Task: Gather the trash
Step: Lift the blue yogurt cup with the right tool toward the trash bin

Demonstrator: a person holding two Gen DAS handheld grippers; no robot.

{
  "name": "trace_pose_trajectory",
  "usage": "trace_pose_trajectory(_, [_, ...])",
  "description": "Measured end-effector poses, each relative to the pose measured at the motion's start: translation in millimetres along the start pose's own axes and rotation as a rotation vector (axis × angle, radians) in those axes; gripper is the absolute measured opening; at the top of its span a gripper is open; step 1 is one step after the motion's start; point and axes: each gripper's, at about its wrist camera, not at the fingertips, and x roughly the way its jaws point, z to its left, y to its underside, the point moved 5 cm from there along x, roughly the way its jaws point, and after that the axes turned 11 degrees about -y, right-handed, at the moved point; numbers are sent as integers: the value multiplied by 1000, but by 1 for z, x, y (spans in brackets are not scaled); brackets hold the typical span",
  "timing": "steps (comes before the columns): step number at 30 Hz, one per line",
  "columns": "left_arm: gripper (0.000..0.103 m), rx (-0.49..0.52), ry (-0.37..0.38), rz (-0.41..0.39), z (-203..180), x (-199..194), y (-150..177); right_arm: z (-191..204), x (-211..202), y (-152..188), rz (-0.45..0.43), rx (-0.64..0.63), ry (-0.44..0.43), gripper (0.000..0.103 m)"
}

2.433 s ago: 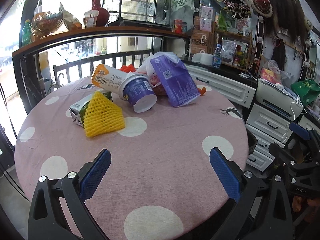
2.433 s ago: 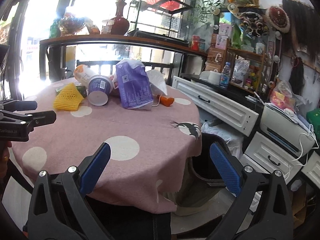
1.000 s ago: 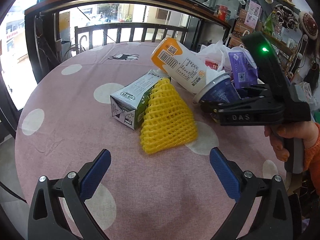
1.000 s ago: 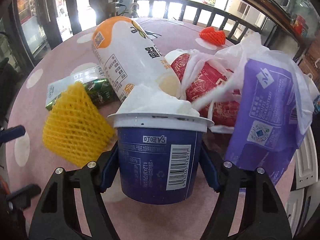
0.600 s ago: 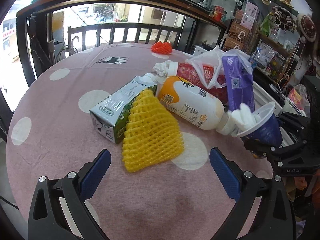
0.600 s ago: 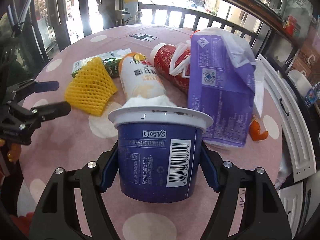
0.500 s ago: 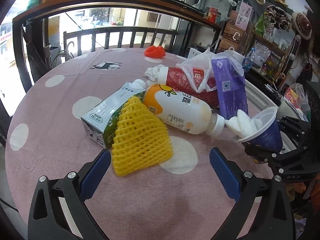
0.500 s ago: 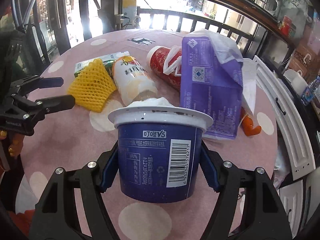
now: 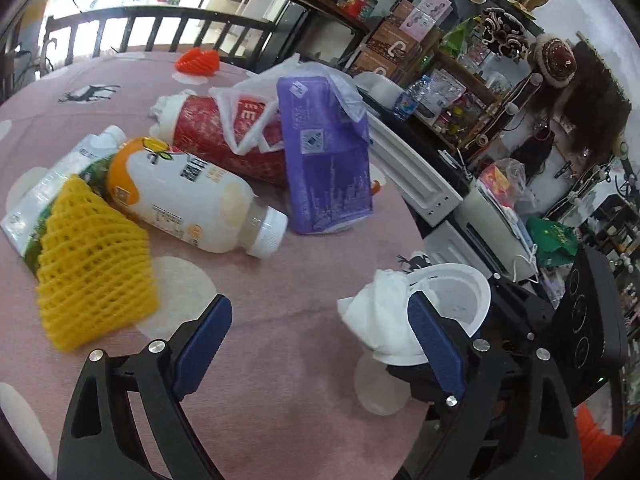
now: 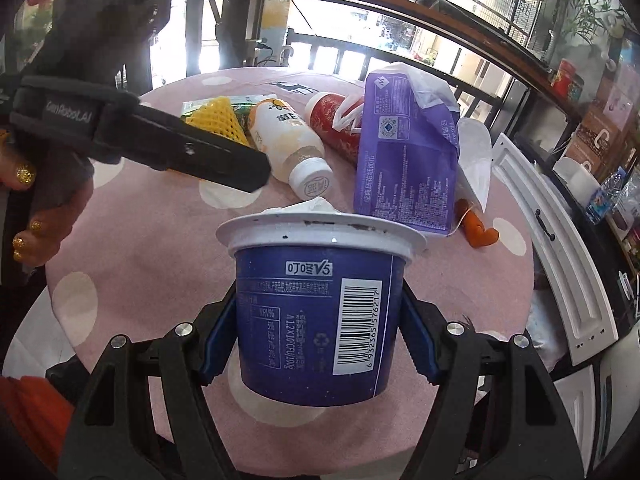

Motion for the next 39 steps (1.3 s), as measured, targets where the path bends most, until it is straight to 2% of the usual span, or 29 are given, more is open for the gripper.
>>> trace_pose_trajectory(2, [72, -22, 70, 45, -8, 8, 4, 2, -1, 2, -1, -5, 6, 71])
trace_pose_trajectory(6, [63, -1, 111, 95, -21, 16, 9, 4, -2, 3, -10, -9, -10, 71])
trace_pose_trajectory(7, [53, 0, 114, 94, -23, 16, 10, 4, -2, 3, -11, -9, -12, 71])
trace_pose_trajectory(8, [38, -4, 112, 87, -23, 15, 10, 4, -1, 4, -9, -7, -10, 71])
trace_pose_trajectory(11, [19, 10, 130, 95, -25, 14, 11, 1, 3, 7, 2, 15, -10, 71])
trace_pose_trajectory(15, [17, 26, 112, 104, -27, 17, 13, -2, 0, 6, -23, 25, -21, 71])
trace_pose_trajectory(17, [5, -14, 130, 94, -24, 17, 10, -4, -2, 6, -23, 28, -13, 71])
trace_pose_trajectory(22, [4, -15, 133, 17, -28, 5, -8, -16, -5, 14, -20, 54, 24, 71])
trace_pose_trajectory(27, [3, 37, 54, -83, -39, -8, -36, -46, -24, 24, -46, 117, 113, 71])
trace_pose_trajectory(31, [3, 103, -7, -133, -59, -5, -56, -90, -44, 39, -66, 231, 196, 71])
trace_pose_trajectory(35, [3, 174, 15, -142, -100, 9, -70, -141, -54, 62, -60, 332, 292, 71])
trace_pose_trajectory(39, [3, 232, 51, -146, -143, 24, -81, -203, -50, 100, -21, 479, 387, 71])
